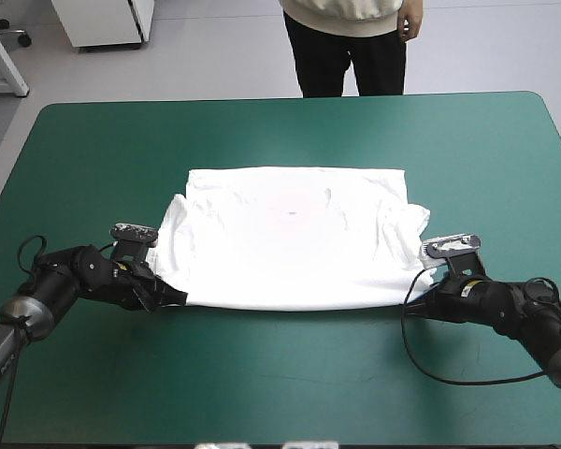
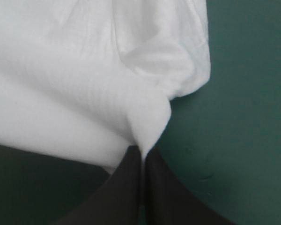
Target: Fold the cloth
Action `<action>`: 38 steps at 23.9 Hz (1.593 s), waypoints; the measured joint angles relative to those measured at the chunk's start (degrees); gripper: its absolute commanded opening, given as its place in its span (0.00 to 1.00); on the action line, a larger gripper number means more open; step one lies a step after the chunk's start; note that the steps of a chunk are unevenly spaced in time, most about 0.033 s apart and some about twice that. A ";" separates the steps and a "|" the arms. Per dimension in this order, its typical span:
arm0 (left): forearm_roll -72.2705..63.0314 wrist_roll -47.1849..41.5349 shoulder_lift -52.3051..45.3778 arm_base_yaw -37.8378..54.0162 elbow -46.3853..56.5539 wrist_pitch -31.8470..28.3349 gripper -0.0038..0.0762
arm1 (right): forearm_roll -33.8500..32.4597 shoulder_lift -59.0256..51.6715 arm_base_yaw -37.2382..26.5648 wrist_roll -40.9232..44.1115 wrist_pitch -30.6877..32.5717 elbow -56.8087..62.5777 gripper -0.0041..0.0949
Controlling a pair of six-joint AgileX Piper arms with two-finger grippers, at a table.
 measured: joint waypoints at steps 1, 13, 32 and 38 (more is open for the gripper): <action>-0.92 0.65 0.00 0.00 0.15 0.00 0.04 | 0.40 0.00 0.00 -0.22 0.00 0.00 0.11; -1.54 2.25 -0.37 0.00 0.19 1.57 0.69 | 1.65 -1.05 0.00 -0.64 0.52 -0.45 0.54; -3.48 -4.48 -10.82 0.05 -10.98 -1.07 0.73 | 7.16 25.11 -9.59 -5.91 7.85 -34.38 0.38; -3.62 -4.37 -10.77 0.05 -10.98 -0.11 0.73 | 8.31 35.79 -9.63 -7.79 7.44 -37.08 0.38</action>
